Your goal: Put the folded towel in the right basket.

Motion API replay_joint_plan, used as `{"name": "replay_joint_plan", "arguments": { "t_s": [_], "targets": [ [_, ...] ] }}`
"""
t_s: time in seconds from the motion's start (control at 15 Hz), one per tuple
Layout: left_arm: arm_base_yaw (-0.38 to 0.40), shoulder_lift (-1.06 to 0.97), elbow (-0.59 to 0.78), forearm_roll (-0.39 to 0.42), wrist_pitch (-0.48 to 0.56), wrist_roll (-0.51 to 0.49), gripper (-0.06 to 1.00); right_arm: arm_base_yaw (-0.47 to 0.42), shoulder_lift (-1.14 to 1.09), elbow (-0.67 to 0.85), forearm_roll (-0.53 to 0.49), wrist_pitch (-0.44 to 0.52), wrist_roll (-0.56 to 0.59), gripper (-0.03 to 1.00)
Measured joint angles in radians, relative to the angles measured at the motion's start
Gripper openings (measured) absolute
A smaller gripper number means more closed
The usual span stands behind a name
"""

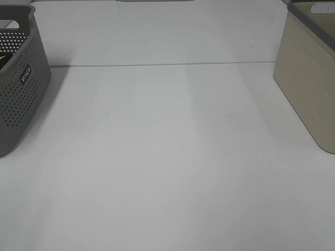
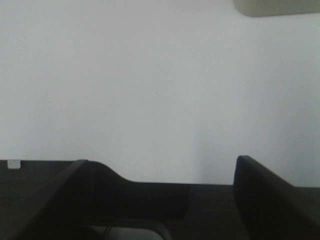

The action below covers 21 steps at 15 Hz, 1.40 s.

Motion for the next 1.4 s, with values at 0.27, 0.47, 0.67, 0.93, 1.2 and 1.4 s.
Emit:
{"name": "replay_joint_plan", "arguments": {
  "t_s": [0.27, 0.47, 0.67, 0.93, 1.2, 1.4],
  "targets": [
    [0.000, 0.000, 0.000, 0.000, 0.000, 0.000, 0.98, 0.000, -0.254, 0.026, -0.009, -0.020, 0.006, 0.74],
    [0.000, 0.000, 0.000, 0.000, 0.000, 0.000, 0.98, 0.032, -0.383, 0.026, -0.016, -0.023, 0.007, 0.74],
    [0.000, 0.000, 0.000, 0.000, 0.000, 0.000, 0.98, 0.114, -0.392, 0.034, -0.053, -0.026, 0.048, 0.74],
    [0.000, 0.000, 0.000, 0.000, 0.000, 0.000, 0.98, 0.116, -0.392, 0.038, -0.058, -0.033, 0.052, 0.74],
    [0.000, 0.000, 0.000, 0.000, 0.000, 0.000, 0.98, 0.116, -0.392, 0.038, -0.059, -0.043, 0.052, 0.74],
    [0.000, 0.000, 0.000, 0.000, 0.000, 0.000, 0.98, 0.116, -0.392, 0.038, -0.059, -0.044, 0.052, 0.74]
  ]
}}
